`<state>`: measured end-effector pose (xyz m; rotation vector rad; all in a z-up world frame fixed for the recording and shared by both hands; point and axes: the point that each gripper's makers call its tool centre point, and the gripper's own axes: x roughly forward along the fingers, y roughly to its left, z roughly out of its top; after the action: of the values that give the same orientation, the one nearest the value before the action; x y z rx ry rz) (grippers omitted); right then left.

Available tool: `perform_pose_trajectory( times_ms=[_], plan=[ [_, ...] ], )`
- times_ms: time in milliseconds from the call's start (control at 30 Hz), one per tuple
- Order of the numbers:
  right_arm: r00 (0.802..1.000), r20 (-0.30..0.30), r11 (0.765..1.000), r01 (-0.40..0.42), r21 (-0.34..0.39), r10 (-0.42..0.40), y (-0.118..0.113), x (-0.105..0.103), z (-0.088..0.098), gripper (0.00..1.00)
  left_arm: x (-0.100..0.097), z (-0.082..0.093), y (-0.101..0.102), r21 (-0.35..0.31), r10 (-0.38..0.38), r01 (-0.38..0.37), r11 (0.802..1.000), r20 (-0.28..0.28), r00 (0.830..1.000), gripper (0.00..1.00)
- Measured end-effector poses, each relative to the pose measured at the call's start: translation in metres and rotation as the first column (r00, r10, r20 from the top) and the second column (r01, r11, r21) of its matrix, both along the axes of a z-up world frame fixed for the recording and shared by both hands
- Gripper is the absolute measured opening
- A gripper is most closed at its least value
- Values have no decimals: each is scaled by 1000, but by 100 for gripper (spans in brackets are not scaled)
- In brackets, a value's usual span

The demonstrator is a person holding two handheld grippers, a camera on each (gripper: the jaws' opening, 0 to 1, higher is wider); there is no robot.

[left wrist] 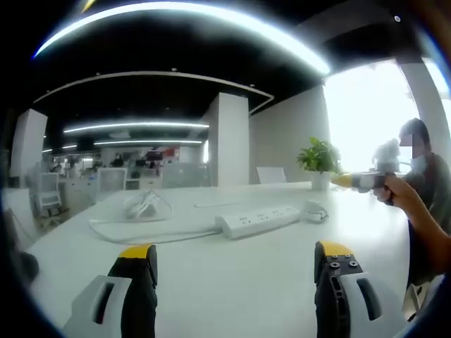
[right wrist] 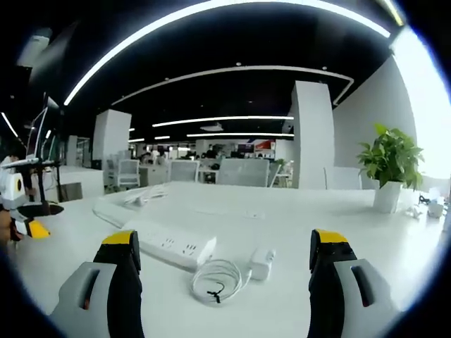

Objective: Straighten the power strip on the desk, plug the charger into it

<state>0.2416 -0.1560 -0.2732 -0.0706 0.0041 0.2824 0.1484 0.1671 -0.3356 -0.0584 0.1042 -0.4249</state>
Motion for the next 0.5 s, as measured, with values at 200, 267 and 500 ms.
perform_pose_trajectory(
  times_ms=[200,267,500],
  plan=[
    [997,26,997,72,35,-73,-12,13,8,100,0,1,0,-7,1,-1,1000,4,1000,95],
    [996,28,996,79,38,-80,-11,18,10,100,1,1,0,-11,1,-1,1000,4,1000,95],
    [986,68,988,151,15,-152,-15,28,18,100,2,2,-2,-16,-5,5,1000,7,1000,95]
  ],
)
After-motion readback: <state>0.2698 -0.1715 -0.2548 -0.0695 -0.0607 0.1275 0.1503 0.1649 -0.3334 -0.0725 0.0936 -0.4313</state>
